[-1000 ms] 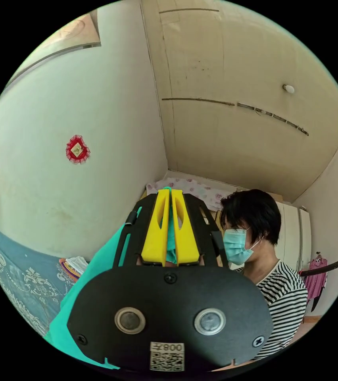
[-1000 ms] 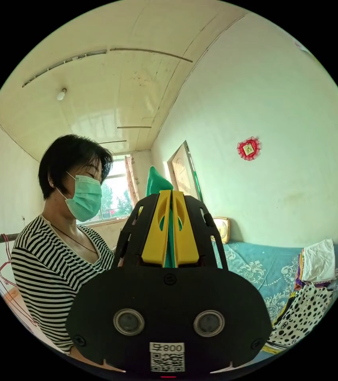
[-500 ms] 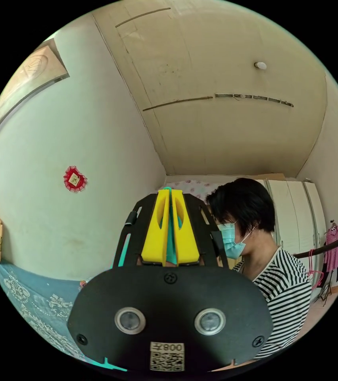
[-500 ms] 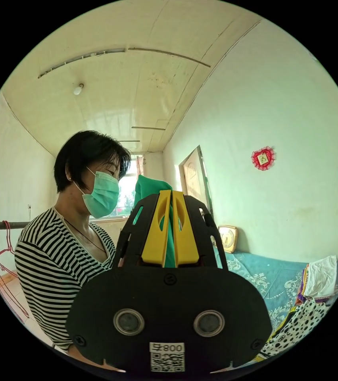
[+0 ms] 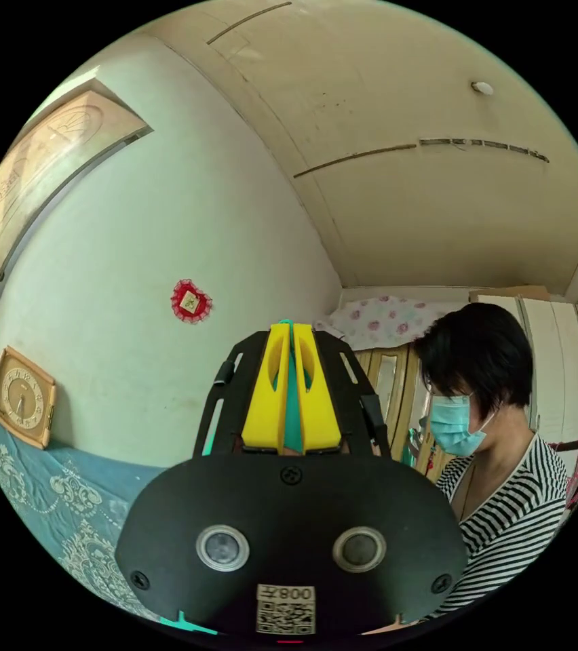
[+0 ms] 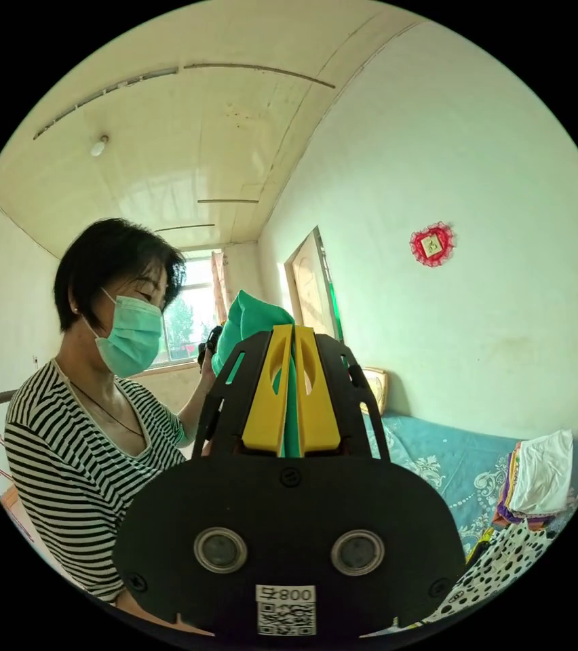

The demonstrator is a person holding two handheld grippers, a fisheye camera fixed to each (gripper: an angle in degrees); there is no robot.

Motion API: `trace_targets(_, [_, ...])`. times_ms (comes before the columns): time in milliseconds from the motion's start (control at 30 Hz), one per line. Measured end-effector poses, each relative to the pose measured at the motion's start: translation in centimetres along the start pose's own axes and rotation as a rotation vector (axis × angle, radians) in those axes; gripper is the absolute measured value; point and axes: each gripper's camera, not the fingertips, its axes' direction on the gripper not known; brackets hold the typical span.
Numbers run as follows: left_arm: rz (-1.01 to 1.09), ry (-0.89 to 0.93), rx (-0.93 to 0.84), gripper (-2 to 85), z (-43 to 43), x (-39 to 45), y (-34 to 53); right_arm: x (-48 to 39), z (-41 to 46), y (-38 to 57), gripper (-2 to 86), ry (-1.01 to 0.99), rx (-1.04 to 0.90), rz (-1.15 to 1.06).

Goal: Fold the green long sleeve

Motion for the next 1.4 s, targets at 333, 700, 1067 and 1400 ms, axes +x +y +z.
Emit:
trace_targets(333, [-0.383,-0.535,-0.426,1.9,11.2,-33.2,8.2,35.5,20.5,4.9,0.1,0.227,-0.330,0.387])
trace_targets(700, [-0.816,-0.661,-0.701,7.7,0.1,-49.5,29.1,58.2,30.1,25.5,0.8,0.499,-0.798,0.722])
trace_targets(1067, [-0.727,-1.020,-1.121,11.4,-10.4,-46.6,34.8,56.4,32.4,38.3,7.7,0.642,-1.172,0.716])
trace_targets(1400, [-0.583,-1.139,-1.157,1.8,-13.0,-48.8,31.5,60.2,35.6,37.7,0.1,0.644,-1.357,0.622])
